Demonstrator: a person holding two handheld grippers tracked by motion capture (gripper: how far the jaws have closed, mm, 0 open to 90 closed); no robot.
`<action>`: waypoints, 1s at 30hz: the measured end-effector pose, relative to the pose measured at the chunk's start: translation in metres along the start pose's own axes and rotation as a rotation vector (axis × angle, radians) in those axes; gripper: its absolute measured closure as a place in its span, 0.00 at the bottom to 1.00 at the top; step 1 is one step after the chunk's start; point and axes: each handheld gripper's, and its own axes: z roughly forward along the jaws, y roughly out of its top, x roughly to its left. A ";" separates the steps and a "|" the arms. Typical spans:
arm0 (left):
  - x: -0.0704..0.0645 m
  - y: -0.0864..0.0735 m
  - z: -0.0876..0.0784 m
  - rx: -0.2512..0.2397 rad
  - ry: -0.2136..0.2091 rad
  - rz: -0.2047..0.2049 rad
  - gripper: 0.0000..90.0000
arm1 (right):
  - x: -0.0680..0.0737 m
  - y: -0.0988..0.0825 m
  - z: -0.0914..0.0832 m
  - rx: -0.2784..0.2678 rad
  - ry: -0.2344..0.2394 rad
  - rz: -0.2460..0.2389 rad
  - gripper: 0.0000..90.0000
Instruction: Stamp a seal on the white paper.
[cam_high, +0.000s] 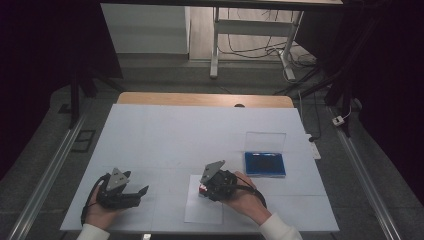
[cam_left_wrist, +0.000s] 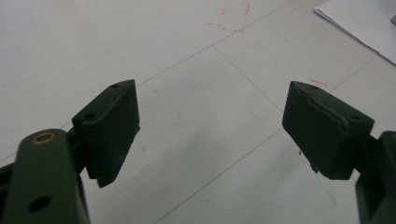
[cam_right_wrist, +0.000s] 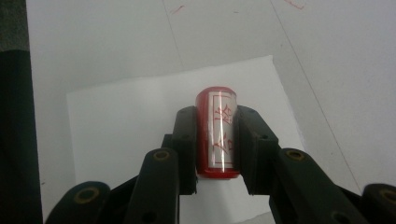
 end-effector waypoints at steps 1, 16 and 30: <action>0.000 0.000 0.000 0.000 0.002 -0.001 0.21 | 0.000 0.000 -0.001 0.004 -0.006 -0.003 0.77; 0.000 -0.001 0.000 0.002 -0.004 -0.001 0.21 | -0.003 0.004 -0.040 -0.154 -0.018 0.039 0.77; 0.001 -0.001 -0.001 -0.005 -0.017 -0.009 0.21 | -0.019 -0.006 -0.061 -0.208 -0.068 0.091 0.77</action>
